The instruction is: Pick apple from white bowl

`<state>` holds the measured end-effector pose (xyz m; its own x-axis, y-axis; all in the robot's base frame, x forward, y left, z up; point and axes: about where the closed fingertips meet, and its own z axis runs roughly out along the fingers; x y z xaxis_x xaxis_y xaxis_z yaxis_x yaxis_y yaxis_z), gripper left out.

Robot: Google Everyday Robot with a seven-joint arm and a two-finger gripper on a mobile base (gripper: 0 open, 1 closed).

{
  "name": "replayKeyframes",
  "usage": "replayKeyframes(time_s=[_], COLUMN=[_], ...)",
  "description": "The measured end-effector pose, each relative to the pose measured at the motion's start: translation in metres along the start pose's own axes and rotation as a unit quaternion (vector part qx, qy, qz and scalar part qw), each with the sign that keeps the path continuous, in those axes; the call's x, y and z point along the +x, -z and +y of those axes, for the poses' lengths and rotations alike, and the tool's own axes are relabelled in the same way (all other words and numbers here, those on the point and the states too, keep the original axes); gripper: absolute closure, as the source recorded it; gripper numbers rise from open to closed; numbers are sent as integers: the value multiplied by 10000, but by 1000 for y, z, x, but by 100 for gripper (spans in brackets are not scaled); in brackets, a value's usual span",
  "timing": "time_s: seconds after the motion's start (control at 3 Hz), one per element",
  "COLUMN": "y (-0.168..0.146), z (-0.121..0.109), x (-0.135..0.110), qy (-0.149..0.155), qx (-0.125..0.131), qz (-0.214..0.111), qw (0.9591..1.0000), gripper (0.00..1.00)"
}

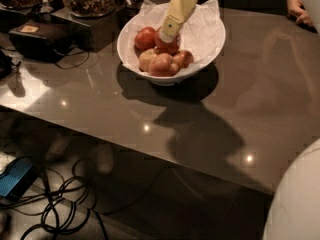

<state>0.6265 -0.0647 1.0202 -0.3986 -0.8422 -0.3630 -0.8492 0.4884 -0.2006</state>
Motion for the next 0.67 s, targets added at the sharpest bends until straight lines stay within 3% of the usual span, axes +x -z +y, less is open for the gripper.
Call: replayKeyframes(time_s=[0.67], y=[-21], z=[-20], x=[-4], qy=[-552], qx=[-40], qz=[-88], qw=[9984], gripper=[35])
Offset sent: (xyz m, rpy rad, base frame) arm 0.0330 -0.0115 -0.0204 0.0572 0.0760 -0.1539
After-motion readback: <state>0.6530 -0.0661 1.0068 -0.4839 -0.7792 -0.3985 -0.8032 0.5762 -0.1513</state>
